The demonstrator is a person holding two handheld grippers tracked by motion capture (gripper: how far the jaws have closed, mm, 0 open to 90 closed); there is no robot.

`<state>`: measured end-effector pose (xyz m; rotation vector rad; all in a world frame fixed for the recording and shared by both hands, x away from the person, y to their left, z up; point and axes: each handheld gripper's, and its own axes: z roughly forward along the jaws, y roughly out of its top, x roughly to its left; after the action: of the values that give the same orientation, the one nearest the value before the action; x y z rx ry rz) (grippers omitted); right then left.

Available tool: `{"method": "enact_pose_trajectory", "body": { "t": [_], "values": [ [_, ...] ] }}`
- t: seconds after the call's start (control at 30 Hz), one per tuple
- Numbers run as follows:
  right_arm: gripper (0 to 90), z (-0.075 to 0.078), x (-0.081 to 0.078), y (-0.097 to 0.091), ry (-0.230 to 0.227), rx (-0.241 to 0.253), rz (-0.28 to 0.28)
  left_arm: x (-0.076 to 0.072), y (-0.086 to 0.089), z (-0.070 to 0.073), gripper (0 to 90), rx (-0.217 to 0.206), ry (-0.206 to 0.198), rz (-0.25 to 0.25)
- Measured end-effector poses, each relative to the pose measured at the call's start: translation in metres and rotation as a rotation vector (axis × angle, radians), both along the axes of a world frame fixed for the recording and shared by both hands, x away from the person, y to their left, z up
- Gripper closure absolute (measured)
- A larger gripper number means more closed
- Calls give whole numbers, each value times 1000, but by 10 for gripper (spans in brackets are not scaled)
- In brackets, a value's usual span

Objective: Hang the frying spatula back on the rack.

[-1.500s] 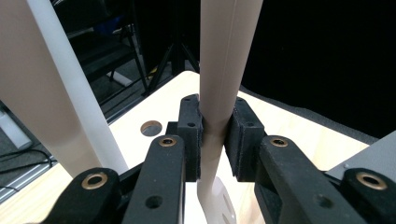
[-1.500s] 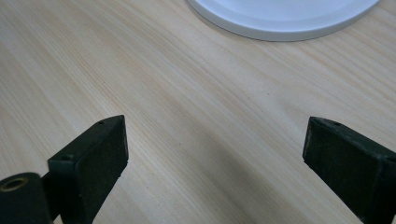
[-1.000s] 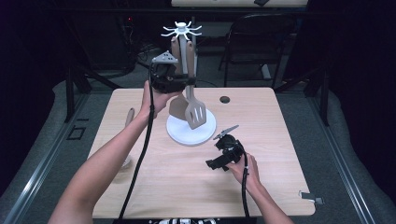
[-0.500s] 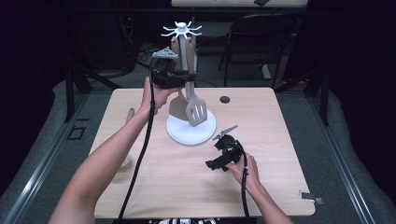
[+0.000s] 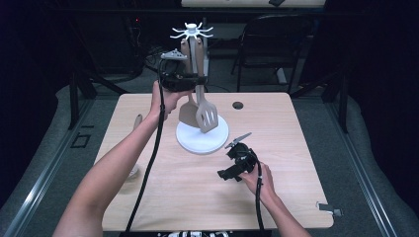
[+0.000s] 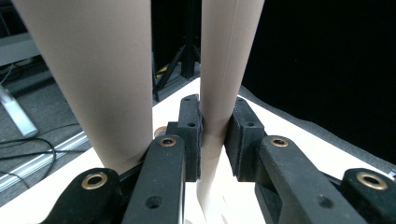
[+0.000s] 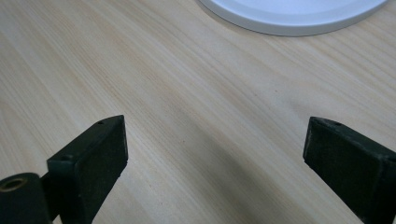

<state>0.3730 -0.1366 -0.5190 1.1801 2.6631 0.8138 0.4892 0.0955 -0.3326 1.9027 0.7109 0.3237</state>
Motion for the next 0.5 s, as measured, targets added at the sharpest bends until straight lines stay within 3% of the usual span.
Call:
{"method": "enact_pose_trajectory", "body": {
  "t": [0.3, 0.5],
  "values": [
    [62, 1, 0, 0, 2, -3, 4, -3, -3, -2, 772, 14, -31, 48],
    [62, 1, 0, -1, 2, -3, 5, -9, -3, -2, 714, 13, -32, 44]
  ]
}}
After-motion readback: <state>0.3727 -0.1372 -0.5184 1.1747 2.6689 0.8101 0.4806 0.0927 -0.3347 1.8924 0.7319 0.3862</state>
